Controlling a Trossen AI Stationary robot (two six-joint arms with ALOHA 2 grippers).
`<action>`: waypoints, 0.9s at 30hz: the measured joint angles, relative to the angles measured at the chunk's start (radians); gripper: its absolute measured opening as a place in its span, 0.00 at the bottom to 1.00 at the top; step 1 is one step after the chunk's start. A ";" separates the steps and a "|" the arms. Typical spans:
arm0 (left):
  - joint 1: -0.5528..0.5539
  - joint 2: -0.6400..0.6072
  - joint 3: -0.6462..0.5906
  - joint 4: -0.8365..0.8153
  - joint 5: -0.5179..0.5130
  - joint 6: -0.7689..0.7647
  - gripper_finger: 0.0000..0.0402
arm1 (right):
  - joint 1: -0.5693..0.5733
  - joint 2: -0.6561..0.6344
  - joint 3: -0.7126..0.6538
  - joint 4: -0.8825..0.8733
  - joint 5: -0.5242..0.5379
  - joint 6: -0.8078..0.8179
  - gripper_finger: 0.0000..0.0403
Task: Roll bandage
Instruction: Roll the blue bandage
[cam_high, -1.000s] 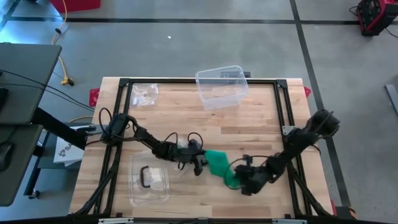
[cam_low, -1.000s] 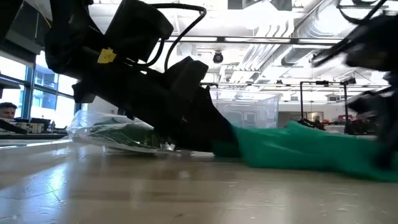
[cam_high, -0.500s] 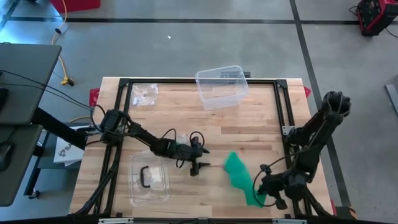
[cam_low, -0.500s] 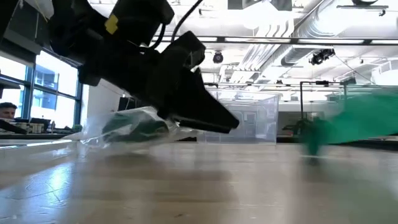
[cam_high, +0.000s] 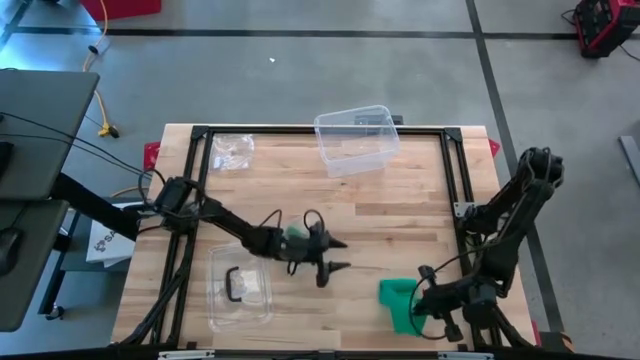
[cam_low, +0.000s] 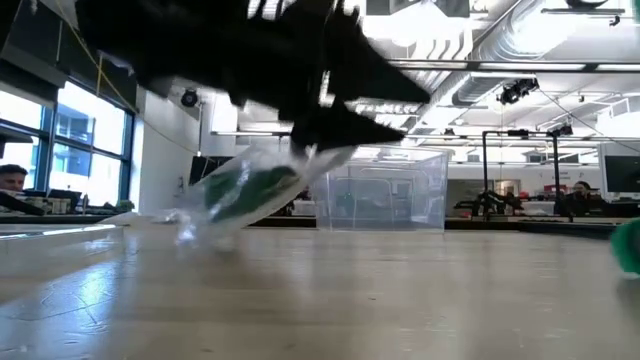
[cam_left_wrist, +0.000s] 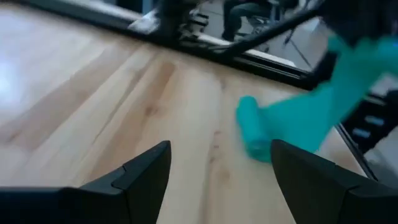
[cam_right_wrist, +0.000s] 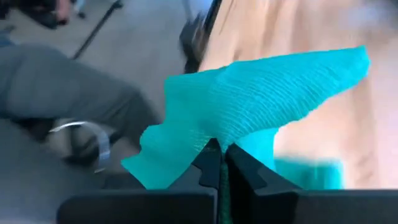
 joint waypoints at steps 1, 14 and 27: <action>-0.011 0.002 0.023 -0.017 -0.023 0.031 0.66 | -0.002 -0.006 0.035 -0.039 0.037 -0.045 0.00; -0.095 -0.162 0.237 -0.436 -0.448 0.296 0.60 | -0.170 -0.064 0.627 -0.914 0.508 -0.503 0.00; -0.155 -0.288 0.243 -0.828 -0.539 -0.022 0.60 | -0.523 -0.164 0.605 -0.809 -0.040 -0.912 0.00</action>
